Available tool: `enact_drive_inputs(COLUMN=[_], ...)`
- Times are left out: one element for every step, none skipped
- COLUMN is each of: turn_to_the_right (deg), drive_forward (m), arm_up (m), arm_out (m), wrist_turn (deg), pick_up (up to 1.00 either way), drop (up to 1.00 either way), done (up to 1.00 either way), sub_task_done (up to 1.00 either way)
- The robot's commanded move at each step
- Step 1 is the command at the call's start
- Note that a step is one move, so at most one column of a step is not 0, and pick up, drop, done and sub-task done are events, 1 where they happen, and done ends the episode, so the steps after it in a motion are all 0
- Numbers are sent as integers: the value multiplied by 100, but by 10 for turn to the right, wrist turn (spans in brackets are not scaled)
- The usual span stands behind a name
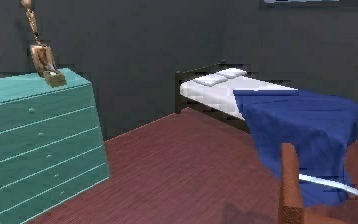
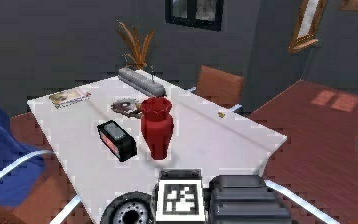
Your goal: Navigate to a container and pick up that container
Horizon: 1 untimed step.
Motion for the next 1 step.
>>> enact_drive_inputs(turn_to_the_right=[0], drive_forward=[0], arm_up=[0], arm_out=[36], wrist_turn=[0], pick_up=[0], drop=[0], done=[0], sub_task_done=[0])
